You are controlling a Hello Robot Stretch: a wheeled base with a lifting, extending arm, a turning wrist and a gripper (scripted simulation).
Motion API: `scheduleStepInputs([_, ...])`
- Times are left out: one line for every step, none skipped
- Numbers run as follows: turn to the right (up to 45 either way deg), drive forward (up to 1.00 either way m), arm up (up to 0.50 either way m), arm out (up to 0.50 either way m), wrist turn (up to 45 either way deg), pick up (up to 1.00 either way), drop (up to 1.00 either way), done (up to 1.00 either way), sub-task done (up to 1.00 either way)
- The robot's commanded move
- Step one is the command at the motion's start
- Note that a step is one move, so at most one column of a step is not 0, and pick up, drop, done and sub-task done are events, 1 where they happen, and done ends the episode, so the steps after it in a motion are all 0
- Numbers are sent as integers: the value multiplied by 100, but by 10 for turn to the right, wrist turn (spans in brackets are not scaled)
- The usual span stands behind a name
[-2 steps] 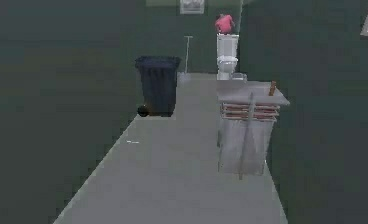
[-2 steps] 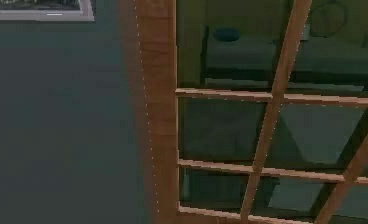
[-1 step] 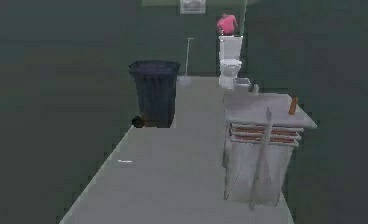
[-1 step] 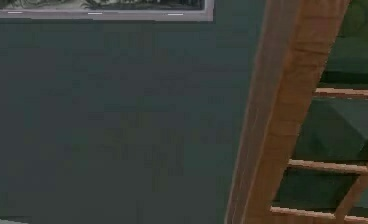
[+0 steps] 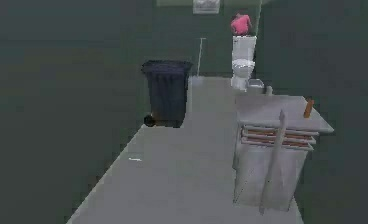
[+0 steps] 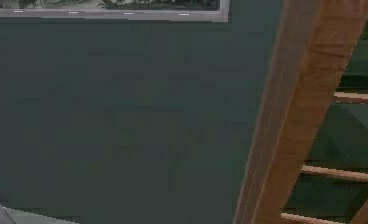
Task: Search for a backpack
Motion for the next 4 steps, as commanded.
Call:
scheduleStepInputs([0,100,0,0,0,0,0,0,0])
scheduleStepInputs([-180,0,0,0,0,0,0,0,0])
scheduleStepInputs([0,10,0,0,0,0,0,0,0])
scheduleStepInputs([330,0,0,0,0,0,0,0,0])
